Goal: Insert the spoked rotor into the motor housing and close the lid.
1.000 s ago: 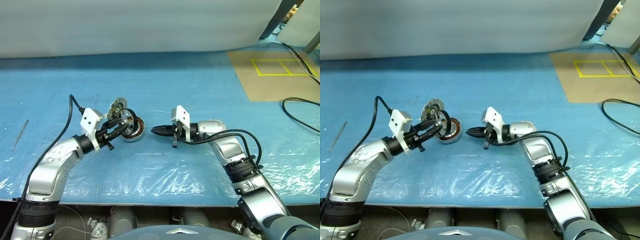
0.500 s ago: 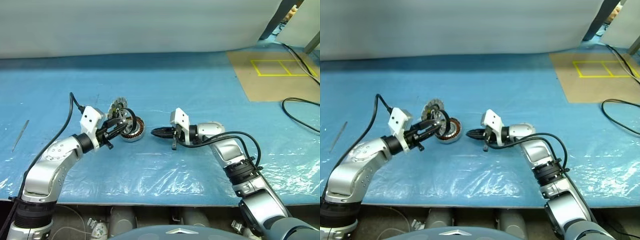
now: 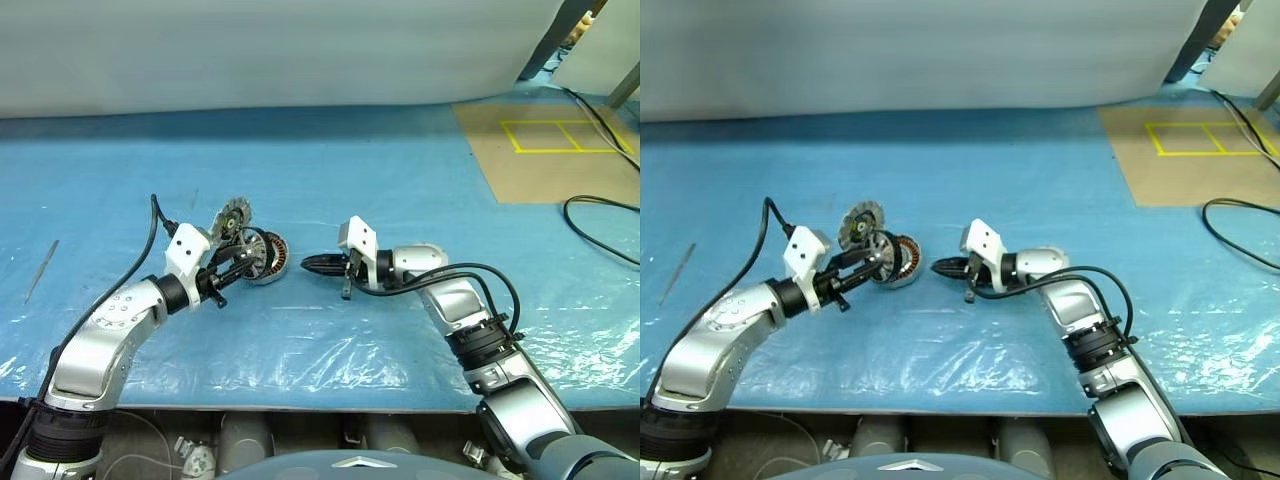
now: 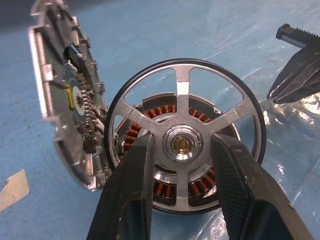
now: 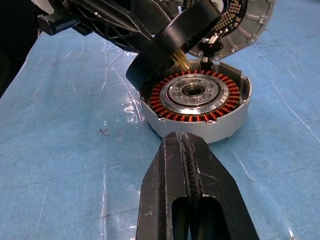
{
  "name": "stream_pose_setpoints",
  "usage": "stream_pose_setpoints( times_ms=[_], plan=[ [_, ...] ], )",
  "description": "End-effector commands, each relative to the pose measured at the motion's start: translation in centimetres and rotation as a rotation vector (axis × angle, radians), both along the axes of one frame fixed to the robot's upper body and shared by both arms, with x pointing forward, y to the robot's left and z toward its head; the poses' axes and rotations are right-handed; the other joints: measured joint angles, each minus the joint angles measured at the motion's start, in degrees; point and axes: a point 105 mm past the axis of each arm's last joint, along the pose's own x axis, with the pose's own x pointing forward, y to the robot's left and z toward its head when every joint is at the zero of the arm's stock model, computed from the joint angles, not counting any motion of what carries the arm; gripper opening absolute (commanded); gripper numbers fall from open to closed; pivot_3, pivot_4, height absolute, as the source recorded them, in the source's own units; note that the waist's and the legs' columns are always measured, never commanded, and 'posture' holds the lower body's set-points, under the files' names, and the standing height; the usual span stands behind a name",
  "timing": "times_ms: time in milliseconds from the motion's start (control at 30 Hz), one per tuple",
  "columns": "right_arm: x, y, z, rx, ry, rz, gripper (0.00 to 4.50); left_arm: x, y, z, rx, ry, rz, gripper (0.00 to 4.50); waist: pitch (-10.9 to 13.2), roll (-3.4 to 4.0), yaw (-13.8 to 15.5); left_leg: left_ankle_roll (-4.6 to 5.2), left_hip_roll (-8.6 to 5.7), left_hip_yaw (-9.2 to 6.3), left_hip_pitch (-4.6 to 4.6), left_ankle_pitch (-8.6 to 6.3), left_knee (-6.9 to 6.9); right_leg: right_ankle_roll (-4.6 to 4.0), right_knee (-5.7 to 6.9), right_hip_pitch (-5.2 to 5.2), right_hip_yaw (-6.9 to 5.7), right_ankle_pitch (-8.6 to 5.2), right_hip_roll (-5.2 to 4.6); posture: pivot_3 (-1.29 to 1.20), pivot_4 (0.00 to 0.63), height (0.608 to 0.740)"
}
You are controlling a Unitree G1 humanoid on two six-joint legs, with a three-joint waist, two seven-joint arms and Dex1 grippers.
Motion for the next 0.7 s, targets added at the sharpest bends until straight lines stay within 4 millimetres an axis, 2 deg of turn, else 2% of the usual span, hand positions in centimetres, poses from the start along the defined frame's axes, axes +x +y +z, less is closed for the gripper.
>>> stream_pose_setpoints(
  times_ms=[33,400,433,500,667,700],
  plan=[
    [0.3,0.3,1.1,0.012,-0.053,0.011,0.00,-0.3,0.1,-1.1,0.032,0.027,-0.006,1.35,0.0,0.01,0.0,0.00,0.00,0.00,0.00,0.00,0.00,0.00,0.00,0.00,0.00,0.00,0.00,0.00,0.150,0.740],
    [0.5,0.5,1.1,0.010,-0.066,0.008,0.00,0.1,0.5,-2.0,0.026,0.047,-0.006,1.35,-0.1,0.09,0.1,0.02,-0.01,-0.01,0.08,0.01,0.05,0.00,0.03,0.11,0.00,0.00,-0.03,0.00,0.150,0.740],
    [0.5,0.5,1.1,0.010,-0.066,0.007,0.00,0.1,0.5,-2.0,0.022,0.043,-0.005,2.08,-0.1,0.09,0.1,0.02,-0.02,-0.01,0.08,0.01,0.05,0.00,0.03,0.11,0.00,0.00,-0.04,0.00,0.150,0.740],
    [0.6,0.5,1.1,0.009,-0.068,0.005,0.00,0.4,0.5,-2.0,0.016,0.032,0.006,2.63,-0.1,0.10,0.1,0.02,-0.02,-0.01,0.08,0.01,0.06,0.00,0.03,0.11,0.00,0.00,-0.04,0.00,0.150,0.740],
    [0.5,0.5,0.8,0.004,-0.070,0.003,0.00,0.6,0.3,-2.0,0.002,0.025,0.013,4.39,-0.1,0.10,0.0,0.03,0.00,-0.01,0.06,0.02,0.04,0.00,0.02,0.10,0.00,0.00,-0.02,0.00,0.150,0.740],
    [0.5,0.5,0.8,0.005,-0.070,0.002,0.00,0.7,0.3,-1.9,-0.006,0.019,0.023,4.46,-0.1,0.10,0.0,0.03,-0.01,-0.01,0.05,0.02,0.04,0.00,0.01,0.10,0.00,0.00,-0.02,0.00,0.150,0.740]
  ],
)
